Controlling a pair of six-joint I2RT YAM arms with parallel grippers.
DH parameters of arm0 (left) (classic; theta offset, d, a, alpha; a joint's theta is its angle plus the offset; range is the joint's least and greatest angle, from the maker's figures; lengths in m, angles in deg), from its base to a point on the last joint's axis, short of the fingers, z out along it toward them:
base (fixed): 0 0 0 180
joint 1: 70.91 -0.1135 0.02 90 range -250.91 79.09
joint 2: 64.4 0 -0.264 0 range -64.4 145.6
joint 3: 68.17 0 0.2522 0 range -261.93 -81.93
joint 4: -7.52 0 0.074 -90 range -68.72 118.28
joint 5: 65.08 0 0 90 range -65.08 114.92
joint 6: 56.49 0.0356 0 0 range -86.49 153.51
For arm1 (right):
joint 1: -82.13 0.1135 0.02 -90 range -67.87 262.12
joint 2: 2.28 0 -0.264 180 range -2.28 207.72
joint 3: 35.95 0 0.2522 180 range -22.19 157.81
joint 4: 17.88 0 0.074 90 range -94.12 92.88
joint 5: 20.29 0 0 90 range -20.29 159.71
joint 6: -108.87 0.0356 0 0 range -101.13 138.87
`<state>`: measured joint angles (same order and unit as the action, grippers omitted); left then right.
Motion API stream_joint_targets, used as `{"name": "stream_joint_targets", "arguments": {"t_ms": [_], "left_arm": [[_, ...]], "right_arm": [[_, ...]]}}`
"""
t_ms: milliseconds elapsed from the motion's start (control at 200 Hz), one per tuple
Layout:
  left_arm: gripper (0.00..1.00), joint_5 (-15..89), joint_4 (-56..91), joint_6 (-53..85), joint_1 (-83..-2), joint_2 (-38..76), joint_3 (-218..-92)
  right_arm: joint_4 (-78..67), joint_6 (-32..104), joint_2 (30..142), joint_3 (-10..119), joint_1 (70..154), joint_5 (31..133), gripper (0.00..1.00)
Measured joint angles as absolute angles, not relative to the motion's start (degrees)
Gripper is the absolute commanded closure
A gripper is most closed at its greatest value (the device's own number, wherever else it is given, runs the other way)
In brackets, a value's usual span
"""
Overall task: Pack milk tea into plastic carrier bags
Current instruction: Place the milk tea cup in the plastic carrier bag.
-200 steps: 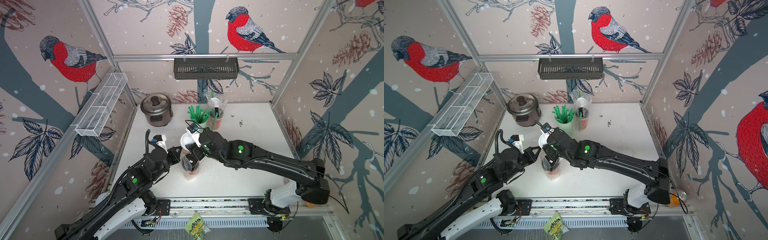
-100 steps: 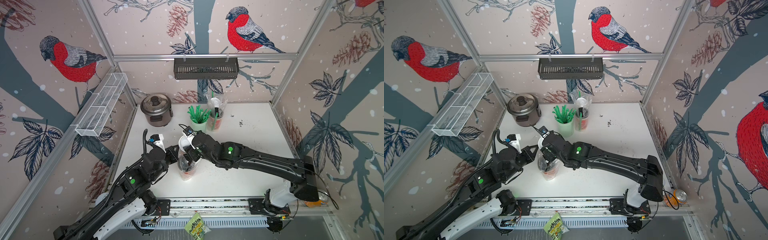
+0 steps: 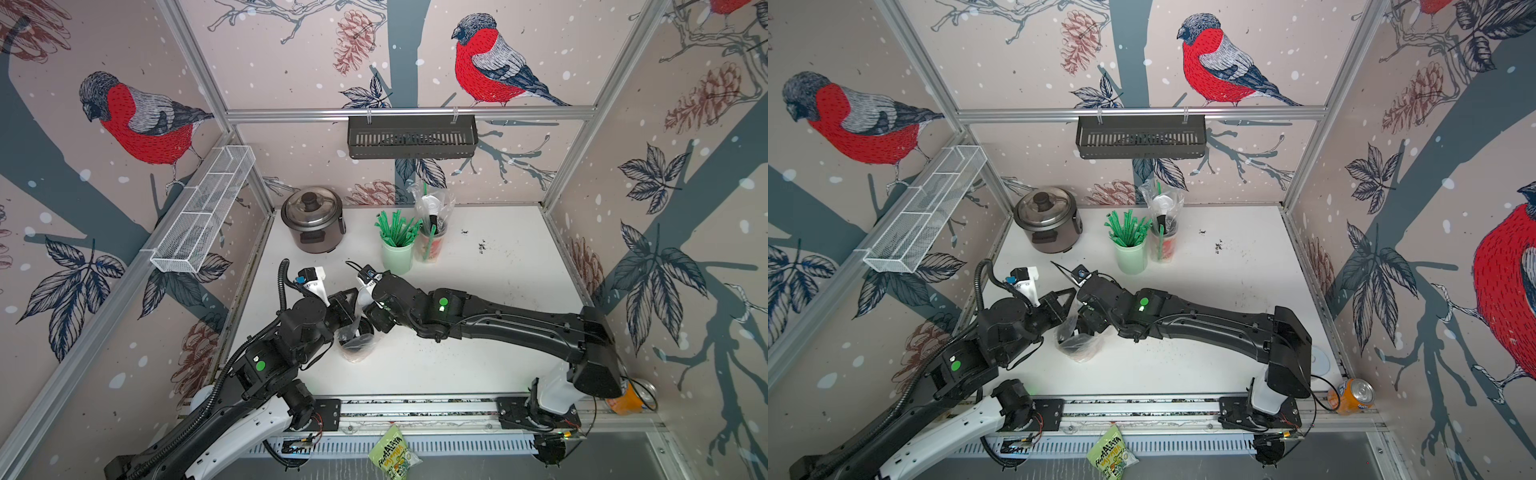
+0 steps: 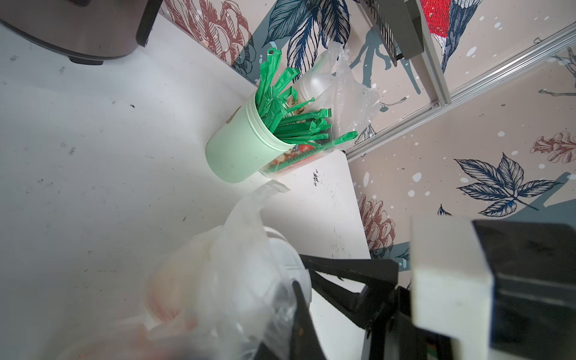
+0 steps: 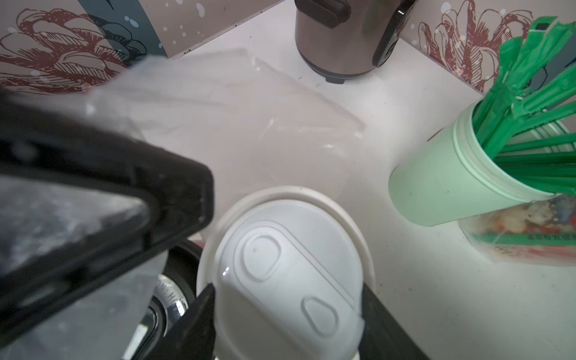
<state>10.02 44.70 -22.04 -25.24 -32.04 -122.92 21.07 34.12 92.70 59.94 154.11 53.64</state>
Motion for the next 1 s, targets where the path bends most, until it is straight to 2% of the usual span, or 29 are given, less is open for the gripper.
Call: {"name": "stream_joint_targets", "arguments": {"t_ms": [170, 375, 525, 765, 1001], "left_arm": [[1.0, 9.9, 44.8, -22.0, -25.2, -32.5, -122.9], [1.0, 9.7, 44.9, -22.1, -25.2, -33.0, -122.9], [1.0, 9.7, 44.5, -22.1, -25.2, -32.8, -122.0], [1.0, 9.8, 44.3, -22.2, -25.2, -32.6, -121.1], [1.0, 10.0, 44.2, -22.2, -25.2, -33.3, -121.0]], "right_arm": [[21.1, 34.2, 93.9, 59.9, 154.1, 53.6, 0.41], [21.6, 35.3, 94.4, 59.7, 154.1, 53.0, 0.17], [23.3, 35.3, 92.6, 59.9, 154.0, 52.7, 0.05], [21.8, 35.4, 84.7, 60.4, 153.8, 52.4, 0.01], [22.6, 41.0, 81.5, 59.0, 152.3, 54.9, 0.11]]}}
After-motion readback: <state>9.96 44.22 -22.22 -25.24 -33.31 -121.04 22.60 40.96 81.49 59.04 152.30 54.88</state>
